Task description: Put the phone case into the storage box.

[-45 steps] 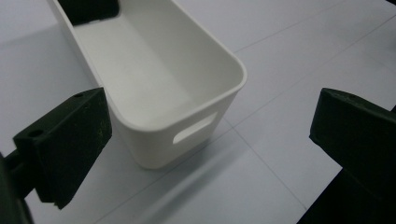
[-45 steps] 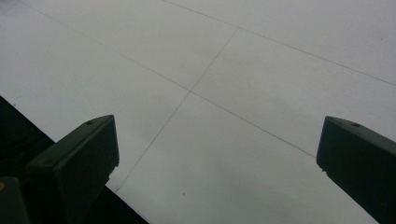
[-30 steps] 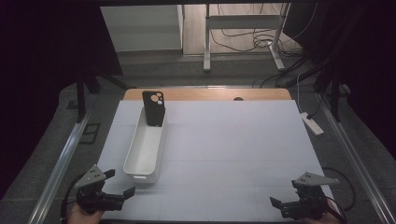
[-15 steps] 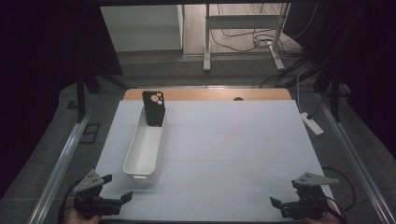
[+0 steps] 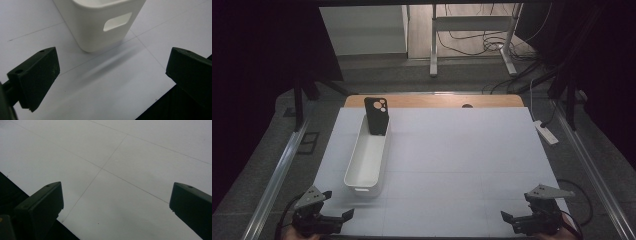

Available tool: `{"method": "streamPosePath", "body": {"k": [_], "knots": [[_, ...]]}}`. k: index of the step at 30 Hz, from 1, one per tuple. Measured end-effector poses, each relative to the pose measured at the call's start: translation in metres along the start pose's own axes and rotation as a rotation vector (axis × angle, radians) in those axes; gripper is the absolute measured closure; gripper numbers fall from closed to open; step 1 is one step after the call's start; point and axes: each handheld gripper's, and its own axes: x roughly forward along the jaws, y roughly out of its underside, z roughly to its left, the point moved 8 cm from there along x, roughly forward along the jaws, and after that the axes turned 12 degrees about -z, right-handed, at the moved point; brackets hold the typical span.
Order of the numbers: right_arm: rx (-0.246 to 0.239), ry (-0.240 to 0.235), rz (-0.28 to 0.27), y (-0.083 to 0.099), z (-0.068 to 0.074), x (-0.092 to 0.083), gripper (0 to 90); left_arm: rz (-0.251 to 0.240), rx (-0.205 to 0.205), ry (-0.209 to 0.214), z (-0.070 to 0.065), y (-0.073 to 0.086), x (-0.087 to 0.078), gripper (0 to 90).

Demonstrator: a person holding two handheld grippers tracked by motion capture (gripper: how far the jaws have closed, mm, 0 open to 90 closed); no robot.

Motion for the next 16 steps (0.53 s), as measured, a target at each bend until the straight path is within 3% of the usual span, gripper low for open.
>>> {"method": "streamPosePath", "body": {"k": [11, 16], "knots": [[-0.001, -0.001, 0.001, 0.0000, 0.0003, -0.0001, 0.0, 0.036, 0.006, -0.019, 0.0003, 0.0029, 0.0036, 0.5], [-0.004, -0.002, 0.005, 0.0008, -0.0007, 0.0004, 0.0, 0.025, -0.007, -0.015, 0.0007, 0.0017, 0.0034, 0.6]]}}
